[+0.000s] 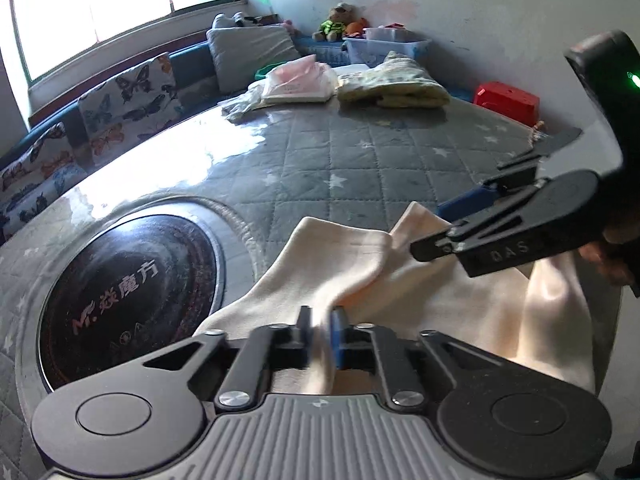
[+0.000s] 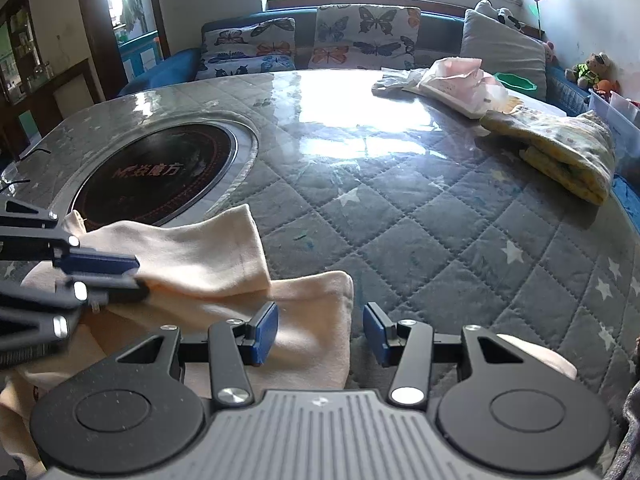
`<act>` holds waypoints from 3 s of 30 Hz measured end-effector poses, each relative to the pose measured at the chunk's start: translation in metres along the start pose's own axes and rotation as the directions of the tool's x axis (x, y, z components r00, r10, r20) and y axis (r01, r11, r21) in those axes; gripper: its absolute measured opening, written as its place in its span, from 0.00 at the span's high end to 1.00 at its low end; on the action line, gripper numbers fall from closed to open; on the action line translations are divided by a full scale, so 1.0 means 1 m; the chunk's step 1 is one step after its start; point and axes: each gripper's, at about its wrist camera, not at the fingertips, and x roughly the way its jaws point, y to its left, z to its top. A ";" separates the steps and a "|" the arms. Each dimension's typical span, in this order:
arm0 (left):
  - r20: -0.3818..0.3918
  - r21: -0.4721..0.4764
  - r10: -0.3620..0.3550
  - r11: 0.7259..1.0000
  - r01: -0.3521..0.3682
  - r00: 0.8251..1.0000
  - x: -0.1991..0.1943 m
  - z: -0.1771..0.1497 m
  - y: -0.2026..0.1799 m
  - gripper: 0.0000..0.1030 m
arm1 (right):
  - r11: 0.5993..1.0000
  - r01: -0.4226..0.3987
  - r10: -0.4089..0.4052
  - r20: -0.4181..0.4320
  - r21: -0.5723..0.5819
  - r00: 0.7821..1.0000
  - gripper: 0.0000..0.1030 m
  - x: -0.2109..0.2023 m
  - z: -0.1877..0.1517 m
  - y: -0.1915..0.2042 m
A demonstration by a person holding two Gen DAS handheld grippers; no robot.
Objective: Fold clothes
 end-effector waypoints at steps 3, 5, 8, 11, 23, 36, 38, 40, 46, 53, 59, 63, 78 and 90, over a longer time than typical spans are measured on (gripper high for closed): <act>0.034 -0.053 0.044 0.998 -0.042 0.998 -0.012 -0.001 0.012 0.97 | 1.000 -0.001 0.001 -0.001 0.003 1.000 0.53 0.000 -0.001 0.000; 0.063 -0.106 0.074 0.992 -0.067 0.995 -0.026 -0.002 0.024 0.97 | 1.000 0.000 0.000 -0.002 0.000 1.000 0.53 0.000 -0.001 0.000; 0.096 -0.210 0.139 0.971 -0.116 0.986 -0.052 -0.008 0.050 0.97 | 1.000 0.003 -0.003 -0.003 -0.003 1.000 0.53 0.000 -0.001 0.001; 0.126 -0.321 0.229 0.930 -0.179 0.965 -0.086 -0.024 0.080 0.97 | 1.000 0.007 -0.007 -0.003 -0.005 1.000 0.53 0.000 -0.001 0.002; -0.077 -0.620 0.417 0.691 -0.371 0.906 -0.172 -0.143 0.155 0.98 | 1.000 0.011 -0.011 -0.011 -0.020 1.000 0.53 -0.001 -0.001 0.006; -0.132 -0.512 0.338 0.781 -0.357 0.932 -0.186 -0.136 0.161 0.72 | 0.999 -0.035 0.035 -0.006 0.013 0.999 0.54 -0.003 0.008 0.002; -0.103 -0.502 0.330 0.797 -0.335 0.938 -0.191 -0.127 0.160 0.67 | 0.999 -0.034 0.035 -0.007 0.025 0.999 0.57 -0.002 0.009 -0.001; -0.082 -0.485 0.342 0.807 -0.337 0.936 -0.195 -0.118 0.160 0.59 | 0.999 -0.034 0.034 -0.011 0.035 0.999 0.62 0.000 0.011 -0.005; -0.066 -0.461 0.314 0.832 -0.308 0.947 -0.180 -0.099 0.158 0.59 | 0.999 -0.036 0.036 -0.033 0.020 0.999 0.73 0.008 0.011 -0.004; -0.031 -0.388 0.193 0.902 -0.190 0.981 -0.112 -0.057 0.134 0.59 | 0.999 -0.039 0.039 -0.026 -0.014 0.999 0.88 0.009 0.014 0.002; -0.068 -0.370 0.124 0.918 -0.140 0.990 -0.060 -0.042 0.132 0.59 | 0.999 -0.043 0.043 -0.025 -0.008 0.999 0.89 0.009 0.014 -0.002; -0.096 -0.364 0.101 0.922 -0.129 0.990 -0.040 -0.038 0.131 0.59 | 0.999 -0.051 0.051 -0.029 0.001 0.998 0.85 0.010 0.015 -0.004; -0.078 -0.372 0.077 0.923 -0.101 0.994 -0.026 -0.047 0.129 0.96 | 0.996 -0.059 0.057 -0.031 -0.074 0.998 0.93 0.011 0.025 0.005; 0.003 -0.467 0.257 0.855 -0.226 0.966 -0.060 -0.044 0.181 0.97 | 0.980 -0.067 0.083 0.084 -0.187 0.993 0.94 0.017 0.094 0.044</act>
